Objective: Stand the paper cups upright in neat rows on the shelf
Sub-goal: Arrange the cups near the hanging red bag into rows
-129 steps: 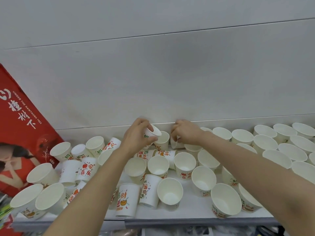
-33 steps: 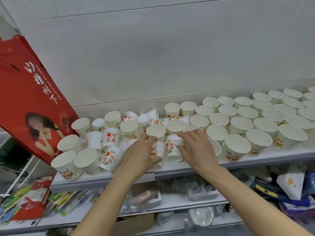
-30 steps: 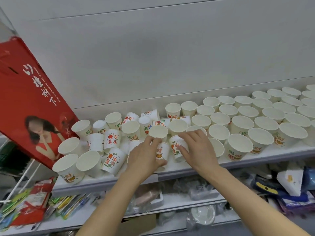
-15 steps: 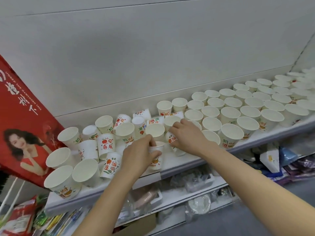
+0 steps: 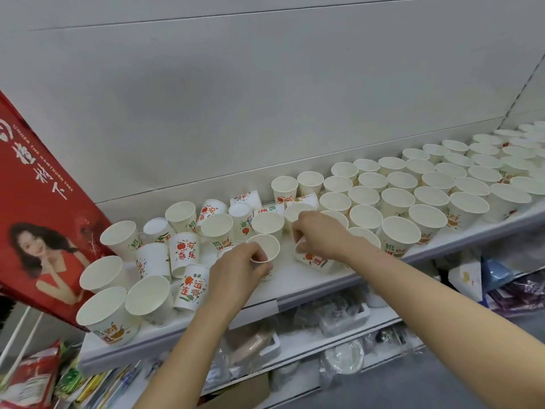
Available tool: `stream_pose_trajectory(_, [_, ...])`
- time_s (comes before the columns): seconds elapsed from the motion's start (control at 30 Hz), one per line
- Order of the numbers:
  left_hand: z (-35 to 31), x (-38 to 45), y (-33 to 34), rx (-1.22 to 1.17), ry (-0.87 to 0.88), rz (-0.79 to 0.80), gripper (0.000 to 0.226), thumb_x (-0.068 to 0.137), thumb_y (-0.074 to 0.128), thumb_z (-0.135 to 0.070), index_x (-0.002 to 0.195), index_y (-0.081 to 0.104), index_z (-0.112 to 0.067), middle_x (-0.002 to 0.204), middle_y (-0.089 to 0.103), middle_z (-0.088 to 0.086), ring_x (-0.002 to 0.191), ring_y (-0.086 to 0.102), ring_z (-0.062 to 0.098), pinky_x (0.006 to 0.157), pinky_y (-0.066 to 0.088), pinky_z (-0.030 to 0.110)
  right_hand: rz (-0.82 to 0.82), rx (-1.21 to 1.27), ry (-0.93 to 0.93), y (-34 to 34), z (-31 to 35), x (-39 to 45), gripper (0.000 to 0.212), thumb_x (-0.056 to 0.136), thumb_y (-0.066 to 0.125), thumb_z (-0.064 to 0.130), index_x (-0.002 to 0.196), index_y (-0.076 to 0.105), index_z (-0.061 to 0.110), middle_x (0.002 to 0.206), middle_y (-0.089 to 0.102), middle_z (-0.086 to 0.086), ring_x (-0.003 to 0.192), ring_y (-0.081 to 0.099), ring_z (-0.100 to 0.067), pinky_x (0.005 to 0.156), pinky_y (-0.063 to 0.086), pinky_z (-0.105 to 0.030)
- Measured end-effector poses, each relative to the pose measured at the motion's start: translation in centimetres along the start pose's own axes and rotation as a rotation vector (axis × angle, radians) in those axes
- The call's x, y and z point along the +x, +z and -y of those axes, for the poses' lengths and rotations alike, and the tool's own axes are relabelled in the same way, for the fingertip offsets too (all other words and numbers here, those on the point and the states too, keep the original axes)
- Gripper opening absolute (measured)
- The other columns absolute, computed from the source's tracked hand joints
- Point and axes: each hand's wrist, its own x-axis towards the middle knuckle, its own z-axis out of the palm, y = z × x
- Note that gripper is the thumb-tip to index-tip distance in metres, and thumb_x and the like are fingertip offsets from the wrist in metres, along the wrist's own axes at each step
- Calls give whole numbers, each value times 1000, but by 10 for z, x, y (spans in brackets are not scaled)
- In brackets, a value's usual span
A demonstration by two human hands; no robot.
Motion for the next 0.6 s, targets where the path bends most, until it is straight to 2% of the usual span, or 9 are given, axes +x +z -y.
stream_pose_trajectory(0.07, [3,0,0,-62,-8,-33,14,82,73,-38,78,61,-33,82,64,-17,79,58,7,69,51,33,-13,144,47,-6,-6,-4,6,75,71,19,75,66,19,80,65,4,79,60,-16,65,49,-31])
stream_pose_trajectory(0.2, [1,2,3,-123,0,-51,14,81,75,-35,77,62,-33,79,64,-18,75,58,4,69,52,33,-149,306,40,-14,-14,-23,10,74,76,20,70,68,23,72,65,11,72,59,-9,68,52,-34])
stream_pose_trajectory(0.33, [-5,1,4,-155,47,-51,15,78,79,-37,81,64,-35,84,64,-20,72,57,-1,70,52,31,-301,314,-28,4,-16,-48,8,76,77,25,74,69,24,74,61,13,78,52,-10,66,48,-34])
stream_pose_trajectory(0.47, [-8,2,-12,-177,113,-64,33,71,79,-50,99,68,-36,101,64,-23,66,55,2,68,50,26,-414,292,-52,25,-16,-59,8,75,79,23,77,71,24,75,66,9,80,50,-14,61,47,-37])
stream_pose_trajectory(0.6, [-10,34,-39,-144,142,-97,24,78,76,-45,99,72,-34,97,68,-20,69,57,1,69,50,27,-470,243,-54,27,-16,-59,9,72,81,23,78,74,23,77,69,9,80,49,-15,58,45,-35])
